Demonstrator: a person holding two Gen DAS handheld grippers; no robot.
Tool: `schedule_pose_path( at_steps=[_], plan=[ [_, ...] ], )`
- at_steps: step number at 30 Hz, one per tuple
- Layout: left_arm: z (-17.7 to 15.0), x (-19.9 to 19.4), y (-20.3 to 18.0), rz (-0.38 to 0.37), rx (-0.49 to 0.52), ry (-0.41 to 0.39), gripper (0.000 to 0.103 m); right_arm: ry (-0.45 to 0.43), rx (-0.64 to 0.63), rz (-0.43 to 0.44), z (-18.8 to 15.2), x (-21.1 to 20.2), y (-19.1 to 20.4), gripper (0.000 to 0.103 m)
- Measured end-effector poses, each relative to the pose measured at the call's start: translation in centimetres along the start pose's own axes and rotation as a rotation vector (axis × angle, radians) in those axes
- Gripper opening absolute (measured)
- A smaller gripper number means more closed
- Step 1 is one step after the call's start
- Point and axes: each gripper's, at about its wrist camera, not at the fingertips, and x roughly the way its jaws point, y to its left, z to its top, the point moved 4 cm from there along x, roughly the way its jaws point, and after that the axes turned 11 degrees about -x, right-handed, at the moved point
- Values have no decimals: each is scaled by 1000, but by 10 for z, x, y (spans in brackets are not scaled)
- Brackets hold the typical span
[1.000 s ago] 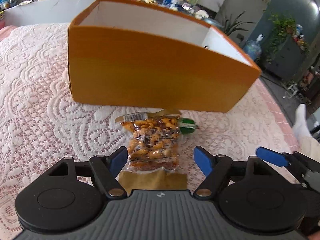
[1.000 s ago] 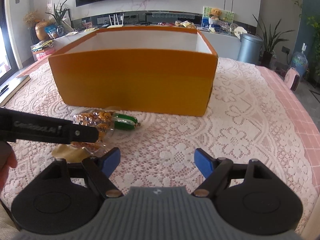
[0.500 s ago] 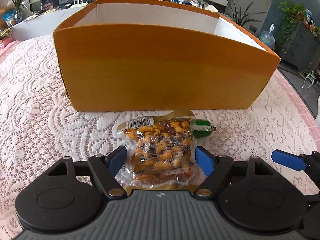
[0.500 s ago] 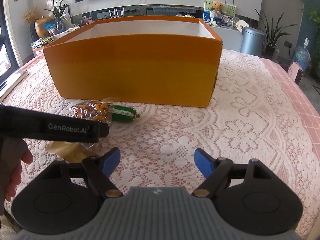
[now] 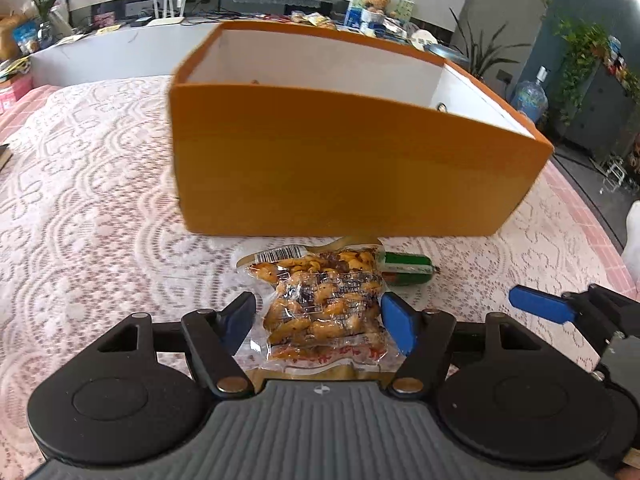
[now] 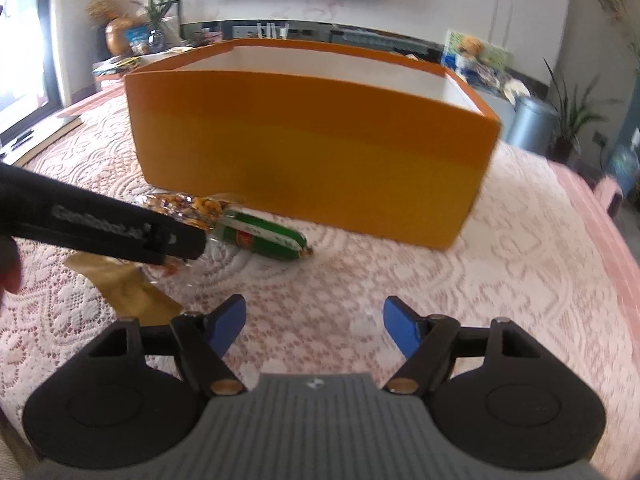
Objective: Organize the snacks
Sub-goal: 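Lower the left tool onto the clear peanut bag and close it, then grasp the green sausage stick with the right tool while the left tool holds the peanut bag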
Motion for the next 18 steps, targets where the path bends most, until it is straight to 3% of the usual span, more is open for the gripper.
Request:
schedule_pose_path(
  at_steps=[10, 12, 13, 18],
  plan=[
    [13, -7, 28, 20, -74, -7, 78, -80, -207, 77, 26, 28, 7, 69],
    [13, -6, 30, 27, -79, -7, 75, -90, -242, 103, 29, 33, 6, 69],
    [13, -6, 32, 29, -82, -8, 67, -92, -255, 115, 31, 36, 6, 68],
    [12, -2, 37, 25, -102, 17, 66, -89, -305, 161, 38, 51, 6, 63]
  ],
)
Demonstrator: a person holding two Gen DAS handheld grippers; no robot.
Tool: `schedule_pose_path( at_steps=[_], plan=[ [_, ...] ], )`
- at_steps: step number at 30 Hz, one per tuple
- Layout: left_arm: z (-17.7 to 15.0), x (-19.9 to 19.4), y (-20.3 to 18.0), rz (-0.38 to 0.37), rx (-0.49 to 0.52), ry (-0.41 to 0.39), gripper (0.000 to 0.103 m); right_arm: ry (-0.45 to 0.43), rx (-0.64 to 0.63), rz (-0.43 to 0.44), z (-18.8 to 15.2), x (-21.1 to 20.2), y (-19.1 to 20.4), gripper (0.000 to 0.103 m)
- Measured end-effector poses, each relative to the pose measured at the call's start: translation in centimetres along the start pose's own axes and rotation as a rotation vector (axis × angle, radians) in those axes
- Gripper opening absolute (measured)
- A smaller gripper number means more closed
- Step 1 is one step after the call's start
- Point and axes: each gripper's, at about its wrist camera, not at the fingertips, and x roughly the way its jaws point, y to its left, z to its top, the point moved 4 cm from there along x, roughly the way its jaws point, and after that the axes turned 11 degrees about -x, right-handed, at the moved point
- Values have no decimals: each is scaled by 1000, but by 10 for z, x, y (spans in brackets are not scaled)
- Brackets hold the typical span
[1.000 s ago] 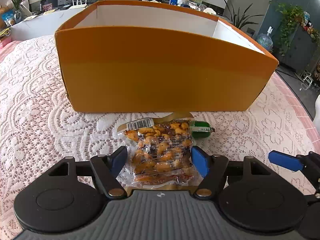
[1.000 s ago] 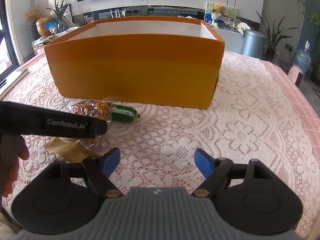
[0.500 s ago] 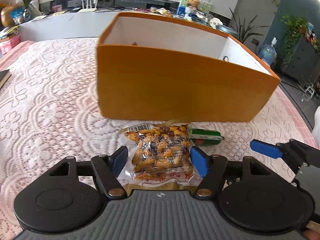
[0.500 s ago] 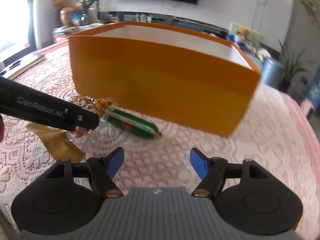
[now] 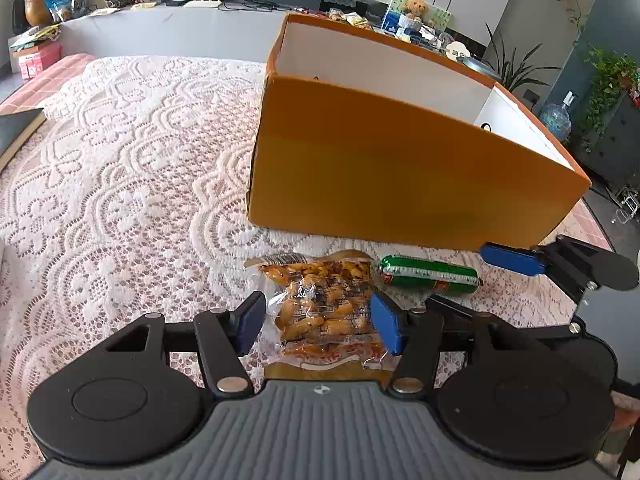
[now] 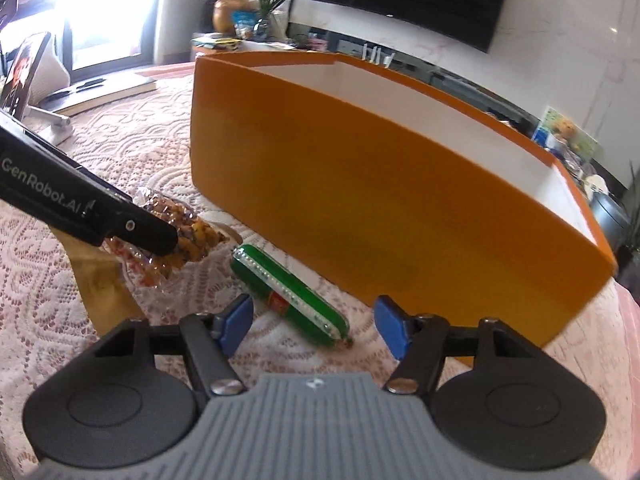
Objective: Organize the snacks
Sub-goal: 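Grasp the green sausage stick with the right tool while the left tool holds the peanut bag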
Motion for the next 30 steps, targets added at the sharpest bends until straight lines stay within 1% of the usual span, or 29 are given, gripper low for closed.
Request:
schedule_pose_path(
  at_steps=[1, 4, 6, 7, 8, 9, 10, 11, 14, 18, 20, 26, 28, 30],
  plan=[
    [0, 0, 0, -2, -2, 3, 66, 4, -3, 10, 0, 3, 0, 60],
    [-1, 0, 1, -7, -6, 9, 65, 28, -13, 40, -1, 12, 1, 55],
    [0, 1, 5, -14, -27, 19, 65, 38, -7, 38, 0, 12, 2, 50],
    [1, 2, 7, -17, -40, 24, 65, 46, -4, 36, 2, 9, 7, 42],
    [1, 3, 9, -19, -53, 31, 65, 56, -1, 35, 2, 7, 9, 31],
    [1, 4, 11, -22, -63, 40, 66, 69, 4, 38, 1, 4, 11, 30],
    [0, 5, 11, -23, -69, 44, 69, 78, 13, 53, 1, 1, 13, 24],
    [0, 5, 11, -23, -71, 46, 73, 84, 24, 70, 0, -2, 16, 20],
    [-2, 6, 8, -22, -51, 46, 79, 81, 60, 109, 0, -13, 24, 19],
    [-3, 8, 7, -12, -38, 48, 79, 63, 72, 128, 1, -19, 35, 20],
    [-3, 9, 7, -13, -39, 47, 79, 49, 46, 116, 4, -17, 39, 30],
    [-4, 10, 9, -16, -38, 47, 79, 41, 12, 68, 10, -9, 38, 30],
    [-4, 11, 8, -16, -36, 46, 80, 44, 25, 105, 9, -5, 37, 29],
    [-4, 11, 8, -17, -36, 45, 81, 45, 61, 110, 7, -5, 34, 29]
  ],
)
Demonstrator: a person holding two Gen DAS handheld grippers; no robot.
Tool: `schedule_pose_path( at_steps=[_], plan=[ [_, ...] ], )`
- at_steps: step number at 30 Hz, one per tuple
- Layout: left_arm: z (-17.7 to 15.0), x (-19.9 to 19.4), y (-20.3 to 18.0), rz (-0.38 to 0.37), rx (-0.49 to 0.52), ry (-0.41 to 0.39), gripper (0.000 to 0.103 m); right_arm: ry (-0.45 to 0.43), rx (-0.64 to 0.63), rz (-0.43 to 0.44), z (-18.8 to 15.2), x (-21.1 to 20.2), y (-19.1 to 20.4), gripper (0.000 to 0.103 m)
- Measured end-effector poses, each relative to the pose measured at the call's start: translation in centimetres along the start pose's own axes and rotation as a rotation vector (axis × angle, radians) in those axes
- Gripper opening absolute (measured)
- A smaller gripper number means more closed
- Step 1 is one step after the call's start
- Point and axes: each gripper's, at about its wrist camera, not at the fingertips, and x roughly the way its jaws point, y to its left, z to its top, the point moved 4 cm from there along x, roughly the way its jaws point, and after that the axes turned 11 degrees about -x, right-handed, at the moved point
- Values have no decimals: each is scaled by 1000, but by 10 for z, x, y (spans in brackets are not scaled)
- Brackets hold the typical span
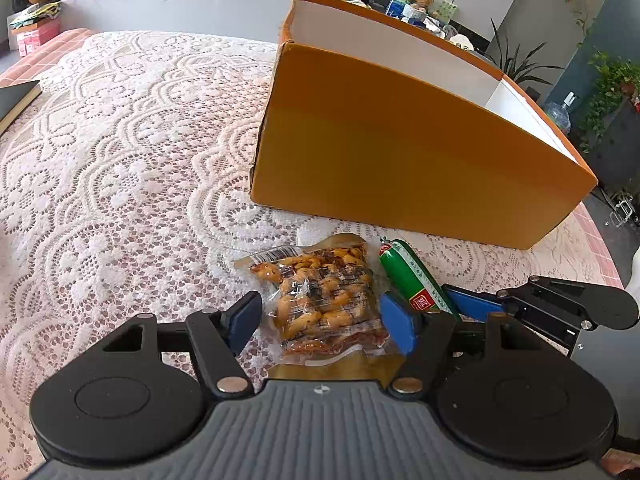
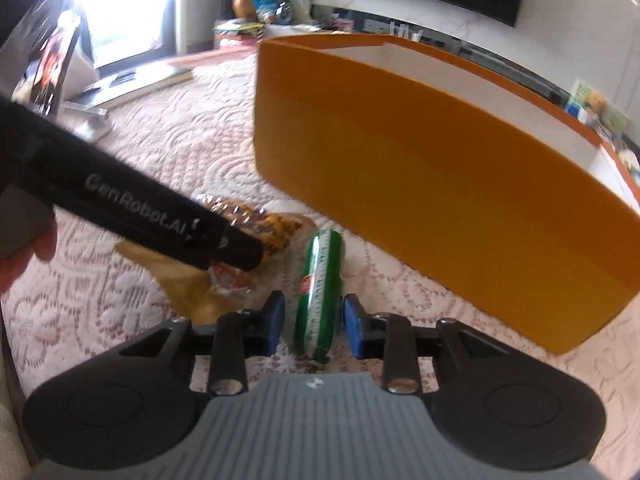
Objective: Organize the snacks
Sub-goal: 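Grasp the green sausage stick with the right tool while the left tool holds the peanut bag, then lift both held snacks and carry them over the orange box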
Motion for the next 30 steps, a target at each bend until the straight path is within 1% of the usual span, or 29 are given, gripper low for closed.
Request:
schedule_pose_path(
  at_steps=[1, 2, 6, 8, 12, 14, 16, 19, 22, 25, 30],
  plan=[
    [0, 0, 0, 0, 1, 0, 82, -2, 9, 3, -1, 0, -1, 28],
    [0, 0, -1, 1, 3, 0, 83, -4, 18, 7, -1, -2, -2, 21],
    [-1, 2, -5, 5, 13, -2, 87, -11, 55, 3, -4, -6, -4, 20],
    [-1, 3, -7, 15, 21, -1, 89, -8, 85, -14, -7, -10, -6, 20],
    [-3, 8, -15, 54, 60, -3, 93, 5, 123, -73, -14, -20, -15, 20],
    [-5, 12, -22, 79, 93, 0, 100, 8, 139, -86, -18, -24, -19, 20],
    [-8, 16, -29, 107, 137, 1, 103, 11, 153, -92, -22, -26, -21, 20],
    [-13, 22, -36, 138, 197, -9, 103, 18, 166, -92, -26, -22, -21, 20],
    [-15, 25, -38, 156, 219, -25, 103, 18, 140, -108, -27, -20, -18, 20],
    [-16, 26, -39, 150, 230, -35, 103, 14, 116, -121, -27, -19, -15, 20],
    [-17, 20, -34, 140, 220, -53, 94, 15, 142, -112, -27, -18, -18, 20]
  ],
)
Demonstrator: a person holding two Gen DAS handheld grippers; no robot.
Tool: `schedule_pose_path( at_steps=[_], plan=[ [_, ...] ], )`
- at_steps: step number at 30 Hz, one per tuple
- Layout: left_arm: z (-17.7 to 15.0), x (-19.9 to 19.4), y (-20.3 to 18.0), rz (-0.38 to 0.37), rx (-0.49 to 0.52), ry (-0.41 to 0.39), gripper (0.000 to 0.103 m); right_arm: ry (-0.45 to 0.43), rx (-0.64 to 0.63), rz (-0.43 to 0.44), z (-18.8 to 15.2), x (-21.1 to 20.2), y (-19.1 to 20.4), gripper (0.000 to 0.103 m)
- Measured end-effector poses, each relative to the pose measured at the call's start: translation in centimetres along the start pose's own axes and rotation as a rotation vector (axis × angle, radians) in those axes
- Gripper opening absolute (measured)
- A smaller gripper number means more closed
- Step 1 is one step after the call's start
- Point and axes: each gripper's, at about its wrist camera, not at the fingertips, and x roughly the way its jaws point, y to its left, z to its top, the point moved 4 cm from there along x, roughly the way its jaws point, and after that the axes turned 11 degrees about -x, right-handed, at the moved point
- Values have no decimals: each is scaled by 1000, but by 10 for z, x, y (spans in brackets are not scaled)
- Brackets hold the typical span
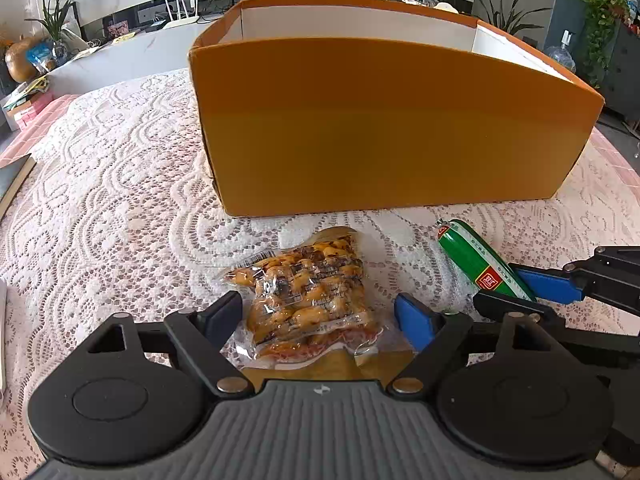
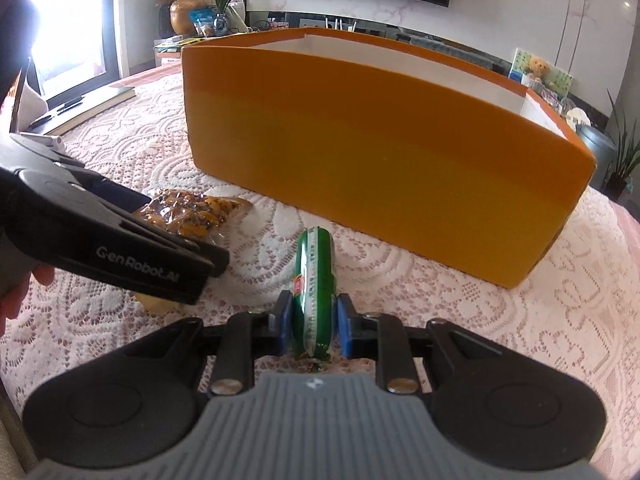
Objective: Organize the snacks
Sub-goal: 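Lift both held snacks and carry them over the orange box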
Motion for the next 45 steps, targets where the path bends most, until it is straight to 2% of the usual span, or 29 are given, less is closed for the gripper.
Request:
schedule_pose_path(
  at_steps=[9, 16, 26, 34, 40, 45],
  plan=[
    [0, -21, 14, -38, -59, -27, 92, 16, 60, 15, 1, -9, -3, 19],
    [6, -43, 20, -92, -126, 2, 92, -20, 156, 43, 4, -32, -11, 19],
    [12, -93, 5, -145, -137, -57, 92, -147, 178, 2, 15, -86, -18, 19],
    [36, -121, -13, -174, -112, -133, 92, -206, 164, -31, 31, -115, -34, 19],
    [69, -120, -26, -186, -70, -181, 92, -236, 127, -60, 55, -121, -53, 19],
    [96, -114, -35, -221, -73, -190, 92, -249, 94, -78, 78, -118, -69, 19]
  ],
)
